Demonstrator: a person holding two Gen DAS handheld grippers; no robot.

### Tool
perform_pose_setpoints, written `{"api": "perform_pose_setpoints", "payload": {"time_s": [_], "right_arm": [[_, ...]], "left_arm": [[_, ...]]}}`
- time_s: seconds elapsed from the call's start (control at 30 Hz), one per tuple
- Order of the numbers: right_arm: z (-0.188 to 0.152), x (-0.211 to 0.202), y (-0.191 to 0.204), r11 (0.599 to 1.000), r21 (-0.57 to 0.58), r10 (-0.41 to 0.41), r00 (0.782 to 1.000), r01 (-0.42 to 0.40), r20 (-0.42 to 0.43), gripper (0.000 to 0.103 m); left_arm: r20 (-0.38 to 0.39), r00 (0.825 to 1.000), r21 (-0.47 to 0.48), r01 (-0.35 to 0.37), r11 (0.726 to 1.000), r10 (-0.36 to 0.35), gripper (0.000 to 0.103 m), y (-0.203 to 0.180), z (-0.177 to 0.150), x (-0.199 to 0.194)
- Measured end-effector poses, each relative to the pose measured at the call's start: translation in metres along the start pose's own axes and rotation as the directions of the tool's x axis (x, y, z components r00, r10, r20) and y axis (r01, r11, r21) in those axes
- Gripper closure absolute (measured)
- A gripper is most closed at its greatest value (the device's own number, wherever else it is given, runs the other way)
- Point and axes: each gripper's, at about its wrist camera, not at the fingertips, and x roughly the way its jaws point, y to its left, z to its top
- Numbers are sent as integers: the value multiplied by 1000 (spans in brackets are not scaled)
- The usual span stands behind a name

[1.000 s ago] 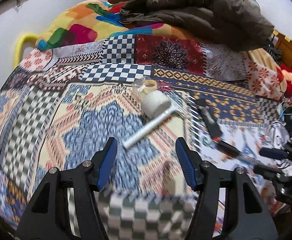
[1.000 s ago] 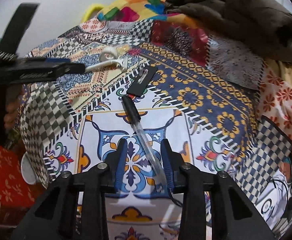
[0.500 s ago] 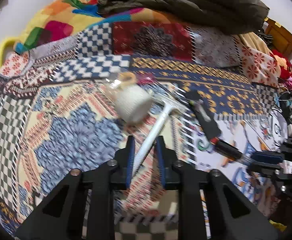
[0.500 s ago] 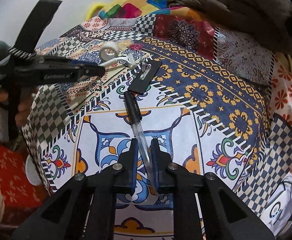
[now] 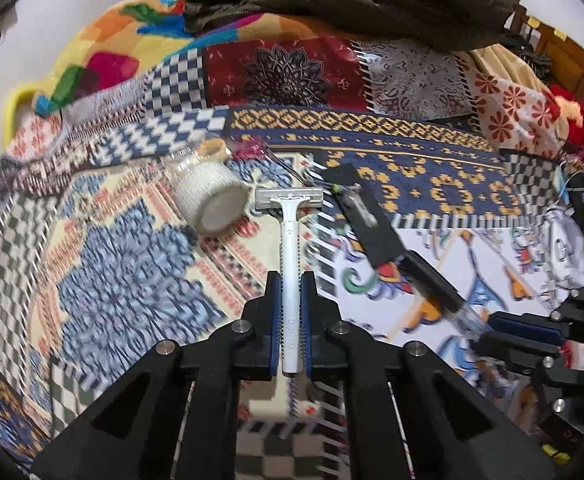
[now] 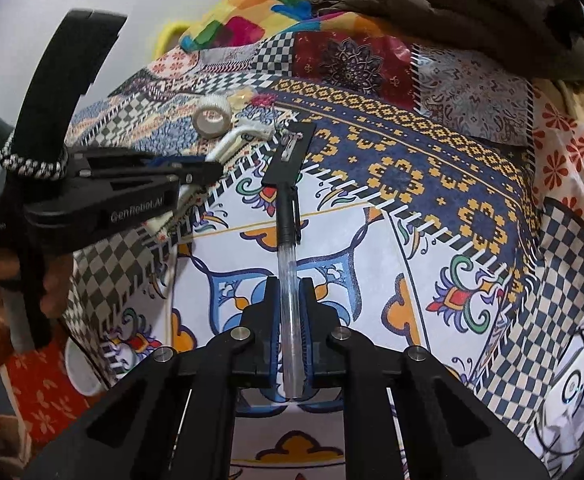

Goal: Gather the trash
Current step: 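Grasp the clear pen with the right tool while the left grasps the white razor, then carry the pen and razor over the white bin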

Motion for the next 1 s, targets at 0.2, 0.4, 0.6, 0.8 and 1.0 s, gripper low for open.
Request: {"api": "perform_pose_setpoints", "payload": {"time_s": [0.2, 0.4, 0.6, 0.8, 1.0], "right_arm": [[4, -28, 2, 1000, 29, -5, 999, 3, 43, 95], [9, -64, 10, 999, 33, -24, 995, 21, 96, 95], [15, -110, 31, 999, 32, -22, 986, 17, 164, 95], [16, -156, 64, 1000, -5, -18, 973, 20, 230, 95], [11, -197, 105, 999, -44, 5, 958, 8, 286, 95]], "left_arm": [[34, 999, -30, 26, 999, -25, 96, -7, -9, -38], [103, 994, -47, 34, 998, -29, 96, -14, -15, -97], [173, 985, -79, 35, 996, -21, 96, -13, -22, -159], [248, 968, -107, 3, 994, 24, 96, -7, -43, -231], [304, 950, -137, -31, 990, 72, 95, 4, -74, -295]]}}
